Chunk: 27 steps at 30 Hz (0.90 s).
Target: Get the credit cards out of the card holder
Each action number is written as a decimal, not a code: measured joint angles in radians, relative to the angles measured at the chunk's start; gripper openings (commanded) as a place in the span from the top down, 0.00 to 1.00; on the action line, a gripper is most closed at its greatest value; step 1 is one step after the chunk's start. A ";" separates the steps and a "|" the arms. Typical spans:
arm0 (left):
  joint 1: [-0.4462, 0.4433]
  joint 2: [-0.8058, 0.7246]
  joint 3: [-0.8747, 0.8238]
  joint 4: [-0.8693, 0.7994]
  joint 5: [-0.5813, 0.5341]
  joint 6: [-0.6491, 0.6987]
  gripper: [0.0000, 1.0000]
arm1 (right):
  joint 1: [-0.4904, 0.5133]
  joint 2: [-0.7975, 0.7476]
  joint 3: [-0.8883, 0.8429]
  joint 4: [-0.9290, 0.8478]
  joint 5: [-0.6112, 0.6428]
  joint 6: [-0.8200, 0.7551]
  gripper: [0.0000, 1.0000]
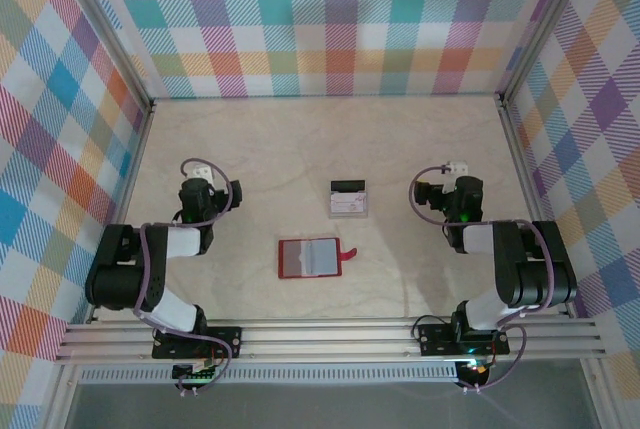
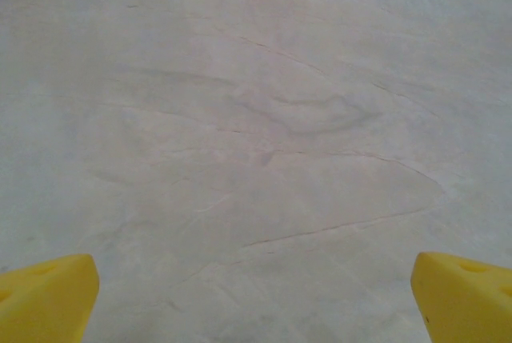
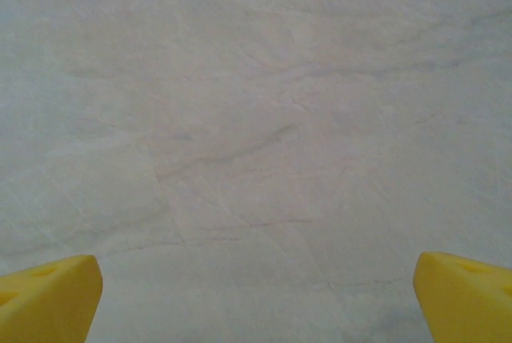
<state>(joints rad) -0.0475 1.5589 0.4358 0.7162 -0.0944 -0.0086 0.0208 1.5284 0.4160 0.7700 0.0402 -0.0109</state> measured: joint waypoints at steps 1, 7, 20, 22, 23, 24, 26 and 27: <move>-0.005 0.003 -0.002 0.003 0.001 0.006 0.00 | 0.000 0.000 0.000 0.006 -0.005 0.000 0.00; -0.016 0.004 -0.002 0.029 0.007 0.029 0.00 | 0.000 0.000 0.000 0.016 -0.017 0.000 0.00; -0.016 0.004 -0.002 0.046 0.008 0.032 0.00 | 0.000 0.001 0.000 0.016 -0.023 0.000 0.00; -0.016 0.004 -0.002 0.046 0.008 0.032 0.00 | 0.000 0.001 0.000 0.016 -0.023 0.000 0.00; -0.016 0.004 -0.002 0.046 0.008 0.032 0.00 | 0.000 0.001 0.000 0.016 -0.023 0.000 0.00; -0.016 0.004 -0.002 0.046 0.008 0.032 0.00 | 0.000 0.001 0.000 0.016 -0.024 0.000 0.00; -0.016 0.004 -0.002 0.046 0.008 0.032 0.00 | 0.000 0.001 0.000 0.016 -0.024 0.001 0.00; -0.016 0.004 -0.002 0.046 0.008 0.032 0.00 | 0.000 0.001 0.000 0.016 -0.024 0.001 0.00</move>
<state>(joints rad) -0.0639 1.5631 0.4339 0.7620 -0.0864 0.0238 0.0204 1.5291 0.4160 0.7856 0.0166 -0.0101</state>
